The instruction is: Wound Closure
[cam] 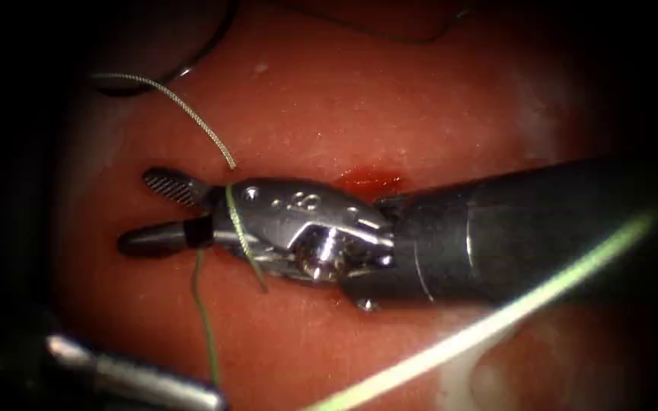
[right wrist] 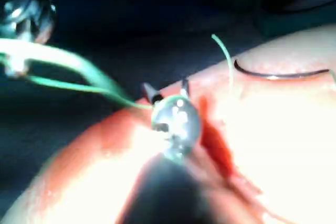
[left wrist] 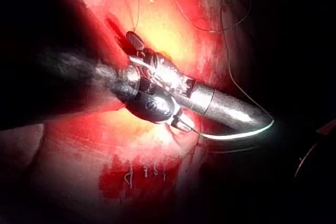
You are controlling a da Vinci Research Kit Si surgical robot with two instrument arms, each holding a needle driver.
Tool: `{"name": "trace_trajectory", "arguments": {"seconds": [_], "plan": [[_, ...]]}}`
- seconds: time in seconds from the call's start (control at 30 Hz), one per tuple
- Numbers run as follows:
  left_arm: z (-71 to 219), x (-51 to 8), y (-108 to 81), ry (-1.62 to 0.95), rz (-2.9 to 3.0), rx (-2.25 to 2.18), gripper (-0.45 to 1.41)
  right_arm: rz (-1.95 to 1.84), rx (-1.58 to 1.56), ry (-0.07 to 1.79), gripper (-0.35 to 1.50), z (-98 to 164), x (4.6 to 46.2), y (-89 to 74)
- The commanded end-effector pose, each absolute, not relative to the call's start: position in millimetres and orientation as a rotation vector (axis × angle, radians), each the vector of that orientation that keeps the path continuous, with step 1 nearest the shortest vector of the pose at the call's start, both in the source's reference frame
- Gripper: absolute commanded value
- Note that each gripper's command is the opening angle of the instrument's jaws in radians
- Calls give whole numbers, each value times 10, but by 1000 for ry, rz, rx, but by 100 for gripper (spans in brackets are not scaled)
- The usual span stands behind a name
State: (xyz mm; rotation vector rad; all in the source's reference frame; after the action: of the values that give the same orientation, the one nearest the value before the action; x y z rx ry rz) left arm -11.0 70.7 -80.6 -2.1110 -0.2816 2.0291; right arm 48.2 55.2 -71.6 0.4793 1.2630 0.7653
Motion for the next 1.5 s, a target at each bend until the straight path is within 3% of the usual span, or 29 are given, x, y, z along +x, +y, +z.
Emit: {"name": "trace_trajectory", "arguments": {"seconds": [0.03, 0.77, 1.5], "plan": [[-803, -112, 712, -267, 2031, -2113, -35, 741, 508, 1267, 104, -715, 488, 548], [-724, -89, 833, -230, 2112, -2109, -35, 550, 689, 1304, 93, -726, 490, 524], [-588, -89, 833, -238, 2025, -2149, -35, 566, 878, 1526, 91, -735, 487, 524]]}}
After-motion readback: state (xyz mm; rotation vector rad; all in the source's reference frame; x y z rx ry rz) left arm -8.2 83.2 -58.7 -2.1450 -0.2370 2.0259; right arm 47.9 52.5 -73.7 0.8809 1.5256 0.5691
